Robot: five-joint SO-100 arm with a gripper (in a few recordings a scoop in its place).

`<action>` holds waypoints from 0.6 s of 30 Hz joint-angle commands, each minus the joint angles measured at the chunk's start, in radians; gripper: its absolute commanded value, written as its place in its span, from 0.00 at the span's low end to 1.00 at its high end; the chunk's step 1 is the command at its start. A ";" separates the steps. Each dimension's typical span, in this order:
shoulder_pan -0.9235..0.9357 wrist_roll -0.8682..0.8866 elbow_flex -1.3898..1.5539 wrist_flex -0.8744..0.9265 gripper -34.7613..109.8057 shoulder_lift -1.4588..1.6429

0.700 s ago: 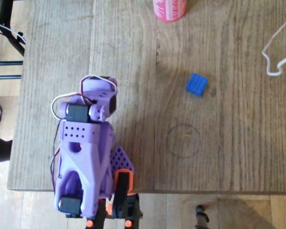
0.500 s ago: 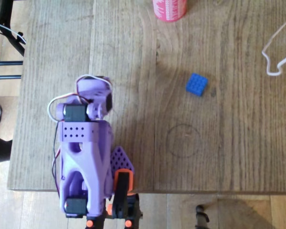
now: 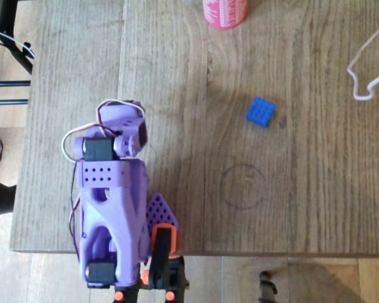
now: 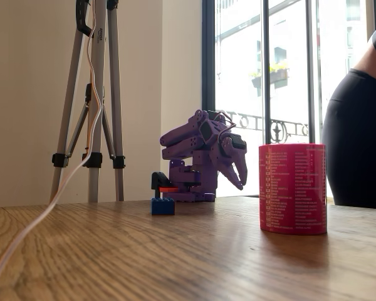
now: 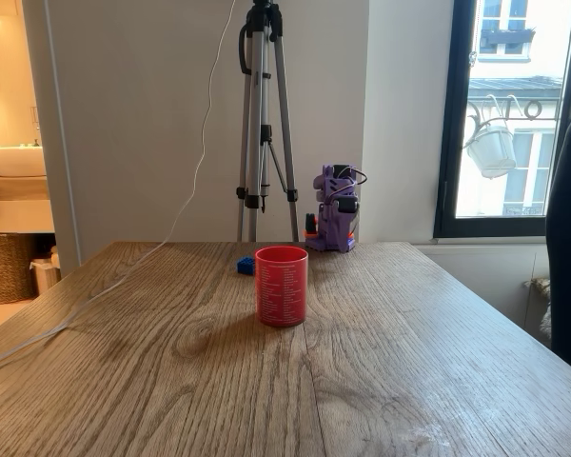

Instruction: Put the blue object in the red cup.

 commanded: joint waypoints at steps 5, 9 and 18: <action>0.259 -0.259 -0.152 -0.015 0.24 -0.110; 0.342 -0.265 -0.393 0.011 0.24 -0.393; 0.626 -0.310 -0.811 0.124 0.24 -0.946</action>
